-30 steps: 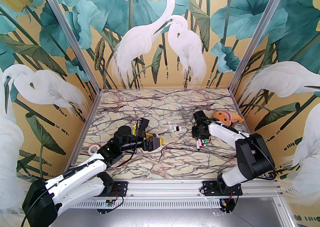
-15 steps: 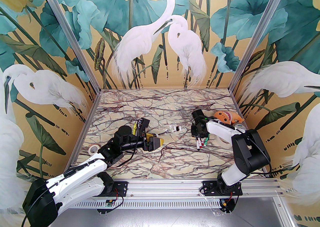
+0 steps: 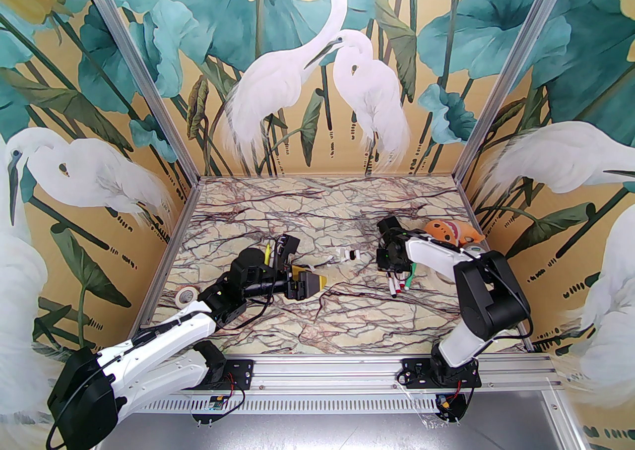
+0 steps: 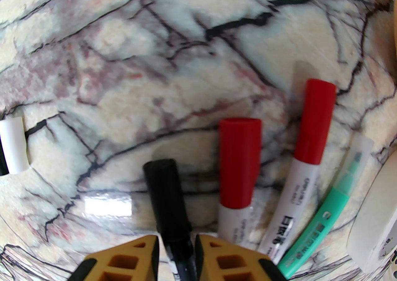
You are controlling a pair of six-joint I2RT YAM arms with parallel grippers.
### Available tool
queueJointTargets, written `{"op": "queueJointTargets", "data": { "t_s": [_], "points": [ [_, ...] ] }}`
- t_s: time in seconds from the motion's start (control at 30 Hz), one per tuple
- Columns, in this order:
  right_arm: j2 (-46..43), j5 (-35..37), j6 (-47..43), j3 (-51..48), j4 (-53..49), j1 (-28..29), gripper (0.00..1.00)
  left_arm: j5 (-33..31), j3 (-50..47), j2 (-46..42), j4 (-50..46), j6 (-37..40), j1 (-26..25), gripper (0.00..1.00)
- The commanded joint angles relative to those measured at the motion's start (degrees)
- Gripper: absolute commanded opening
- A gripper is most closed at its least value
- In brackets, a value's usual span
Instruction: Open the pen caps
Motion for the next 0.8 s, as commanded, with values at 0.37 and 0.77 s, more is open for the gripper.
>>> {"op": "queueJointTargets", "data": {
  "t_s": [0.37, 0.77],
  "points": [
    [1.0, 3.6, 0.2, 2.3, 1.1, 2.8, 0.21, 0.6, 0.1, 0.0, 1.3, -1.0, 0.0, 0.99],
    [-22.5, -7.3, 7.2, -3.9, 5.1, 4.4, 0.22, -0.4, -3.5, 6.7, 13.4, -7.9, -1.1, 1.0]
  ]
}}
